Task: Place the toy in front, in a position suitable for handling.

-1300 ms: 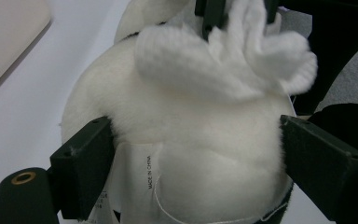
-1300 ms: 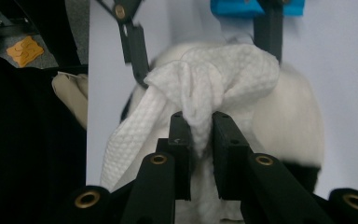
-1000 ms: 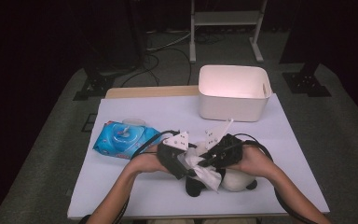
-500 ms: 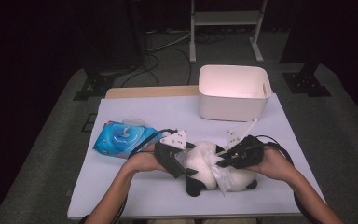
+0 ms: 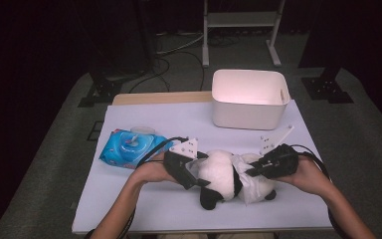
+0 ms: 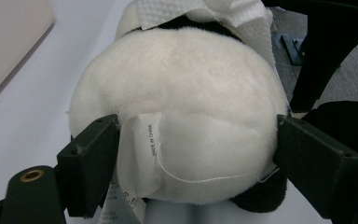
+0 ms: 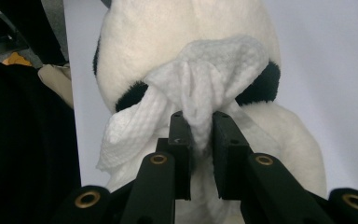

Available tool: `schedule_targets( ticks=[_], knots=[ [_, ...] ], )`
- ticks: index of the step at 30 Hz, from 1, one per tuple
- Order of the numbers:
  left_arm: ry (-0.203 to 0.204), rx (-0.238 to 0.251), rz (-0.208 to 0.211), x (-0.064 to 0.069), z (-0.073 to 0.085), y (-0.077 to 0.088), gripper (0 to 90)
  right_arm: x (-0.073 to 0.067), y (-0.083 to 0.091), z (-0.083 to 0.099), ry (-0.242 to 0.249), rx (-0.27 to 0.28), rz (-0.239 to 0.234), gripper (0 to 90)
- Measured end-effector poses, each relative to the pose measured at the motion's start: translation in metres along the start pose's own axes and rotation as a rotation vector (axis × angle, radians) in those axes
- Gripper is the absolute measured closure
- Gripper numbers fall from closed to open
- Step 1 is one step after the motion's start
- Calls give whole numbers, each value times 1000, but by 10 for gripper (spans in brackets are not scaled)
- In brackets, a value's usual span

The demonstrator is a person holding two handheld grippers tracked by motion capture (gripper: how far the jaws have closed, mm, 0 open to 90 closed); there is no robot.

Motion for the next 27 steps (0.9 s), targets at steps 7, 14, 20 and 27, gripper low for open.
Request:
schedule_targets(
  ticks=[7, 14, 20, 27],
  knots=[
    [-1, 23, 15, 1, -1, -5, 186, -13, -9, -20, 54, 3, -5, 783],
    [-2, 30, 12, 0, -1, -8, 186, -25, -24, -51, 117, 32, -45, 783],
    [-3, 30, 9, 0, -2, -10, 186, -31, -33, -65, 142, 40, -63, 783],
    [1, 28, 12, -1, -1, -10, 184, -36, -40, -73, 145, 49, -85, 783]
  ],
)
Point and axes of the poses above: each handheld gripper's, and its own axes: y roughly backward along the jaws, z roughly out of its underside, x roughly to its right, the point moved 7 cm from there along -y, roughly forward along the jaws, and after that the axes turned 12 degrees about z, right-handed, at the moved point
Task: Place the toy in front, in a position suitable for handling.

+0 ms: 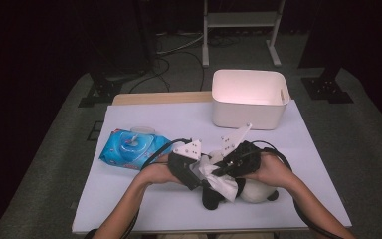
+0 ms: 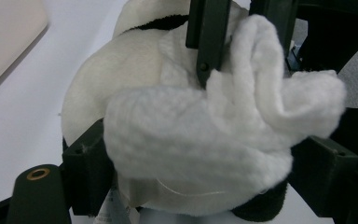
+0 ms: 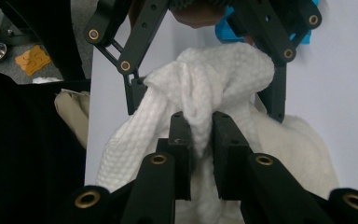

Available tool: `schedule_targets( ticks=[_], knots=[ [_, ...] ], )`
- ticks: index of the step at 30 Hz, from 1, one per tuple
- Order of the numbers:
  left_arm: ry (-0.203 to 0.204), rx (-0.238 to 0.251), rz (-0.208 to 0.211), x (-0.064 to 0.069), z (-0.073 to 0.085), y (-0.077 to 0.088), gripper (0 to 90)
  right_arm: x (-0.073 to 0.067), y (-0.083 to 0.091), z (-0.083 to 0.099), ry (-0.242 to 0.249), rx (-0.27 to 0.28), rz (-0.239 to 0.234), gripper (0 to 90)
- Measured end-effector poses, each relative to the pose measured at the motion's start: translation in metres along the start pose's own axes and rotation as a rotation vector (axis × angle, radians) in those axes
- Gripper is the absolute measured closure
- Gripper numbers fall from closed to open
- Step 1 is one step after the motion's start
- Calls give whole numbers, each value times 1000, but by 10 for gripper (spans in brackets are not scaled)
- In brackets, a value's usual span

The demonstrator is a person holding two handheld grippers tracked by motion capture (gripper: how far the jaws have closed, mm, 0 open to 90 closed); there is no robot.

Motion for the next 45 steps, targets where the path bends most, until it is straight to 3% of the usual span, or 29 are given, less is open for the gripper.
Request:
schedule_targets(
  ticks=[7, 20, 23, 35, 39, 45],
  knots=[
    [-4, -15, -7, 1, -2, -1, 183, -1, 7, 4, 9, -1, 2, 783],
    [0, -5, 1, 1, -2, -1, 176, 2, 28, 42, -54, -28, 28, 783],
    [-2, -9, -5, 1, -2, -1, 176, 0, 27, 40, -51, -24, 29, 783],
    [-3, -16, -8, 1, -1, -1, 177, -10, 4, 7, 14, -7, -18, 784],
    [-4, -15, -9, 1, -2, -1, 176, -10, 7, 10, 5, -1, -23, 784],
    [-1, -13, -9, 1, -1, -1, 176, -8, 19, 30, -33, -11, -10, 784]
  ],
)
Point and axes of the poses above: each handheld gripper's, and its own axes: y roughly backward along the jaws, z roughly out of its underside, x roughly to its right, the point moved 7 cm from there along -y, roughly forward along the jaws, and after that the axes turned 12 degrees about z, right-handed, at the moved point
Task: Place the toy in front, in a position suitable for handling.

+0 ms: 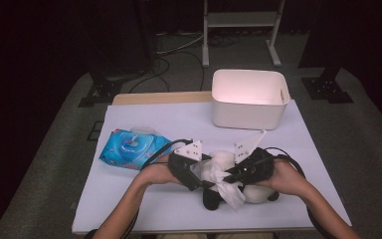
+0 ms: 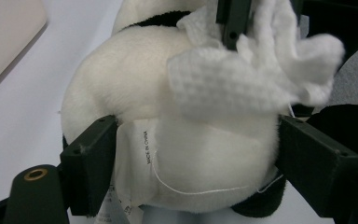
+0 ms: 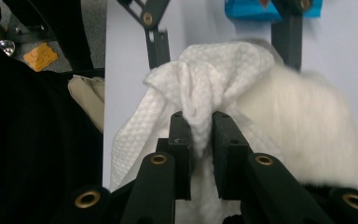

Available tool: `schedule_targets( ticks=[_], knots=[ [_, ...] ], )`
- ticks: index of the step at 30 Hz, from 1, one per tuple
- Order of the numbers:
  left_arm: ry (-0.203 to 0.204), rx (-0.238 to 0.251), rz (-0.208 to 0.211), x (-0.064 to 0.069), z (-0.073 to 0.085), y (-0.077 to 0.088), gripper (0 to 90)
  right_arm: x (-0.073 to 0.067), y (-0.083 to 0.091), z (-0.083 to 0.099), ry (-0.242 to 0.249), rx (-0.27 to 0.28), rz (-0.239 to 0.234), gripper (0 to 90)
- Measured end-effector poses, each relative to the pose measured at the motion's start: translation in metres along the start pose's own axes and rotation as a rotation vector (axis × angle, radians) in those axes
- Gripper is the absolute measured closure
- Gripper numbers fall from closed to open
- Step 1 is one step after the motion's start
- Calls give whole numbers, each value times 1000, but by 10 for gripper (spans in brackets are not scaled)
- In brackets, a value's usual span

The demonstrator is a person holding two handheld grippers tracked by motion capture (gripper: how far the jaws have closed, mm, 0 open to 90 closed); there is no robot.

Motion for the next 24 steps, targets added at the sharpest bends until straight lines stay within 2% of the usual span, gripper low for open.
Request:
schedule_targets(
  ticks=[5, 11, 19, 22, 24],
  knots=[
    [1, -1, 1, 0, 0, 0, 175, 7, 12, 20, -25, -19, 32, 784],
    [0, 1, 3, 0, 0, 0, 176, 24, 17, 26, -66, -26, 74, 784],
    [-4, -9, 8, 0, 1, 1, 174, 46, 9, 14, -80, -20, 82, 784],
    [2, -20, 12, 1, 1, 3, 172, 46, 4, 14, -95, -17, 54, 784],
    [8, -10, 18, 3, -1, 6, 170, 42, 2, 15, -98, -10, 44, 783]
  ],
)
Point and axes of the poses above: each handheld gripper's, and its own axes: y roughly backward along the jaws, z roughly out of its underside, x roughly to its right, the point moved 7 cm from there along -y, roughly forward along the jaws, and after that the axes turned 12 degrees about z, right-handed, at the moved point
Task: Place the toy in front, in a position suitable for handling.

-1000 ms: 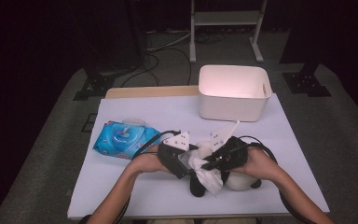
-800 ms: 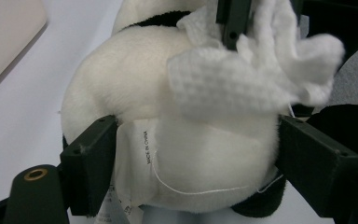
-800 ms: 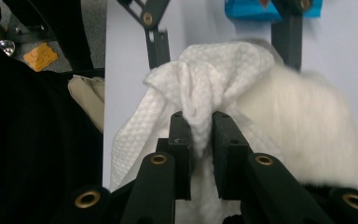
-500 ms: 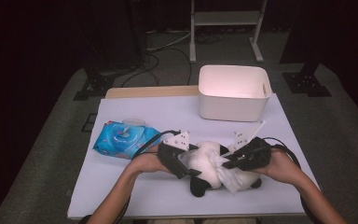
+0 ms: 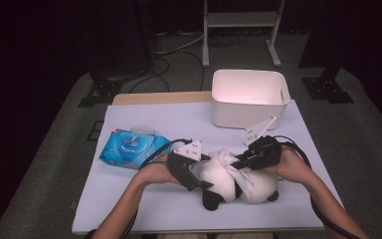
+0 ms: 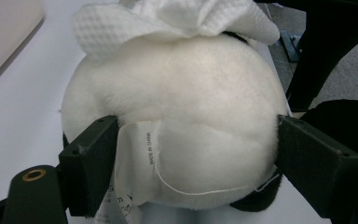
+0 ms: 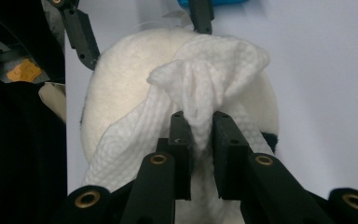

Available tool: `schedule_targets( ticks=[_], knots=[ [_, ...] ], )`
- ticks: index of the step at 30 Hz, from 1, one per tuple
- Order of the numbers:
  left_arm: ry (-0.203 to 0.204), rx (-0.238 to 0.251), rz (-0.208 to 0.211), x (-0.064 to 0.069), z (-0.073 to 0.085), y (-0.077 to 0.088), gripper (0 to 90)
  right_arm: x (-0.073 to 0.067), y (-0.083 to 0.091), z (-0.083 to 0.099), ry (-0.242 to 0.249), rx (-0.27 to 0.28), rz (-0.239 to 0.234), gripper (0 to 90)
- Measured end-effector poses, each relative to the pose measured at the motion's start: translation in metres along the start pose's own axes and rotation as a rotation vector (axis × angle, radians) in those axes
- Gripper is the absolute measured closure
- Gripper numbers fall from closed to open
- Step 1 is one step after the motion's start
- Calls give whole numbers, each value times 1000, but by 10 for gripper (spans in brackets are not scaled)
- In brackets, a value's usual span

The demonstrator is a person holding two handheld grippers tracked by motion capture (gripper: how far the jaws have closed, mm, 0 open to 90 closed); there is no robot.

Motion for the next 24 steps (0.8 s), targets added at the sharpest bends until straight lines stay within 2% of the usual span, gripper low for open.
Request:
schedule_targets(
  ticks=[3, 9, 12, 15, 17, 20, 24],
  knots=[
    [-4, 24, -1, 2, -5, 5, 170, -7, 0, 2, 3, 12, 0, 785],
    [-14, 31, -21, 3, -11, 8, 139, -21, 4, 6, 16, 19, 9, 789],
    [7, 34, -8, 3, -11, 5, 122, -27, 8, 9, 23, 20, 10, 790],
    [9, 37, 27, 5, -11, -2, 127, -32, 12, 13, 33, 24, 11, 790],
    [12, 40, 35, 6, -11, -5, 136, -34, 14, 13, 40, 19, 11, 789],
    [10, 39, 39, 6, -11, -6, 151, -33, 15, 9, 55, 8, 13, 791],
    [11, 38, 38, 6, -11, -7, 152, -34, 12, -8, 83, 17, -3, 791]
  ],
)
Point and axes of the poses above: each handheld gripper's, and its own axes: y roughly backward along the jaws, z roughly out of its underside, x roughly to its right, the point moved 7 cm from there along -y, roughly forward along the jaws, and after that the axes turned 12 degrees about z, right-handed, at the moved point
